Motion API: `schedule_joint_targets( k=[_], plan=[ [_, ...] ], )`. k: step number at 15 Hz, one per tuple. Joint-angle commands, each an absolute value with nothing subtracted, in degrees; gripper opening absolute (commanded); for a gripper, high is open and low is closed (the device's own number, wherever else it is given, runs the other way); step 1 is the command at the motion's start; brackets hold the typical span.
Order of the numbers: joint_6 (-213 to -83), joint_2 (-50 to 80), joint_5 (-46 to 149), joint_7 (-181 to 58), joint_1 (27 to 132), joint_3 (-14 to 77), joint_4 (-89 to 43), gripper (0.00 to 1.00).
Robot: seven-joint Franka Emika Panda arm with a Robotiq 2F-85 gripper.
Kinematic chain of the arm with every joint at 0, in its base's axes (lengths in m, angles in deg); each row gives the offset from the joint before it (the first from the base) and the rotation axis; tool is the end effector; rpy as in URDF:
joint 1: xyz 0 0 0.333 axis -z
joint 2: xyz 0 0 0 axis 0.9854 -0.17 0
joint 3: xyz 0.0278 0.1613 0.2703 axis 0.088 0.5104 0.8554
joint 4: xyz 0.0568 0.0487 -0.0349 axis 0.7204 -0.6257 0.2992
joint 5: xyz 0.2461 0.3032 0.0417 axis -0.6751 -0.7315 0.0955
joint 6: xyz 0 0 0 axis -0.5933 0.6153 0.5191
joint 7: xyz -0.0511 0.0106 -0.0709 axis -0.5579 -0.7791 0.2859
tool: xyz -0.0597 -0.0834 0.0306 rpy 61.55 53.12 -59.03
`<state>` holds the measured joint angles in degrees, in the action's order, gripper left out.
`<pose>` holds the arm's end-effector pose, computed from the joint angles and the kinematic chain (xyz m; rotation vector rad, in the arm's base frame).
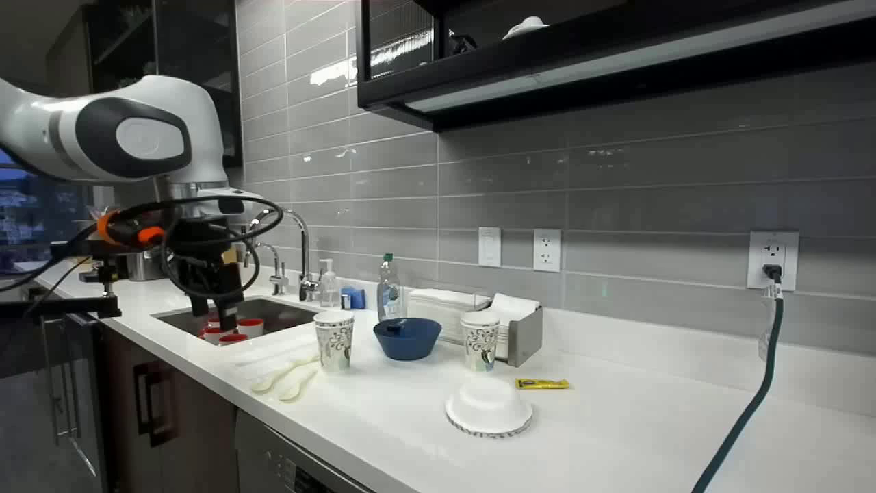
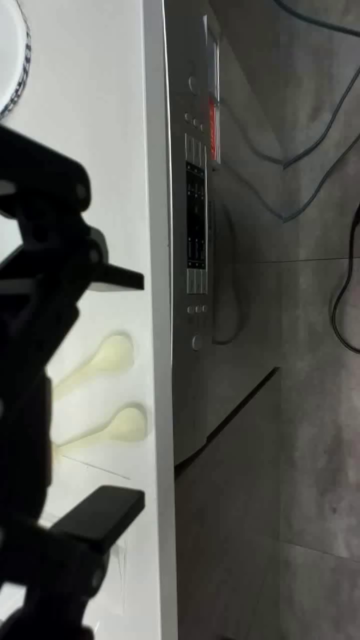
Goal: Pick up the black paper clip from the blue bowl and put it on the kitchen counter
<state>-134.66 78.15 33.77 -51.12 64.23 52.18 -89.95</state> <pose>0.2662 0.1787 0.4365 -3.0569 -0.1720 -0.1994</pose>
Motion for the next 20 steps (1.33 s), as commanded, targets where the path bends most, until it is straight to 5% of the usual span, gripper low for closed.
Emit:
schedule_joint_targets(
  k=[1,12,20],
  plan=[
    [-134.5,78.1,33.9,-51.1,64.1,52.0,-89.9,1.0],
    [-142.5,66.2,38.5,-56.7,74.7,43.3,-76.6,1.0],
    [-142.6,55.1,37.4,-61.3,73.0,41.2,-68.6,1.0]
  ],
)
